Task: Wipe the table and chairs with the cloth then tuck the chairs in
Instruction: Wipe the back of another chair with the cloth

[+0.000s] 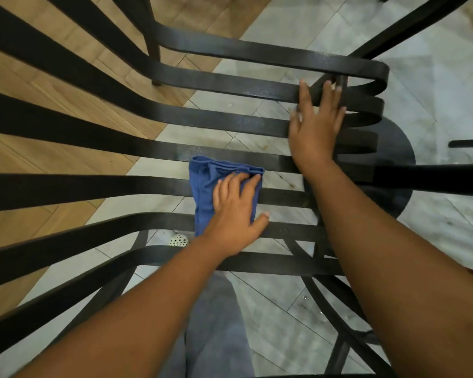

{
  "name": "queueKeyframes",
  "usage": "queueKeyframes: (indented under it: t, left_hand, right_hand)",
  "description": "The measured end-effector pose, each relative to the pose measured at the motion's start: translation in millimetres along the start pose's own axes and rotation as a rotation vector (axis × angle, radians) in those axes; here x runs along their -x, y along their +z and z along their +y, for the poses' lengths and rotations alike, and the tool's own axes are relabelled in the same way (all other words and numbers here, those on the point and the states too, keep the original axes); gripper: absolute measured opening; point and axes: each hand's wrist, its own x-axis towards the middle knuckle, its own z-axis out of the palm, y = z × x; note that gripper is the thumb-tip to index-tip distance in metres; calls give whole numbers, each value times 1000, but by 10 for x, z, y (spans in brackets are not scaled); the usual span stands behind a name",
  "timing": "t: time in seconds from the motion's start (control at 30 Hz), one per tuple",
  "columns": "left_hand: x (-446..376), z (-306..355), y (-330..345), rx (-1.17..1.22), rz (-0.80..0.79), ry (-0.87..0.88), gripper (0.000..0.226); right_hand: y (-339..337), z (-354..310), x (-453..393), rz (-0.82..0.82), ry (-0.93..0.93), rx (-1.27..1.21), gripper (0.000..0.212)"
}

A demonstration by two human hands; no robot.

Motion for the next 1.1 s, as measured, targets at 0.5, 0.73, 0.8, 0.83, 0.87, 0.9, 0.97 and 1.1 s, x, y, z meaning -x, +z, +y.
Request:
queueKeyframes:
  t: [0.5,0.73,0.8,0.83,0.87,0.9,0.97,1.1]
  left_hand:
    - [176,-930,-442,-345,25,-20,66]
    - [132,-931,-338,-473,25,-57,63]
    - [121,-900,-306,-470,29,-47,61]
    - [105,-863,-272,-458,35,-29,60]
    - [83,-816,-225,-446,41,-3,59]
    - [58,-750,-174,-437,50,25,59]
    - [10,-628,-83,-432,60,71,58]
    - [-41,-559,-22,-468,59,72,51]
  right_hand:
    - [585,-468,1659,-189,-353,216,80]
    - [336,388,1611,-123,-87,153,81]
    - [365,223,1603,-94,89,153,74]
    - [389,89,1600,-89,169,148,71]
    - [416,-57,1590,-96,223,135,69]
    - [436,-191,1583,-117,232,123,68]
    - [467,-372,1605,-170,75,140,65]
    - [417,-134,1607,-215,-285,78,71]
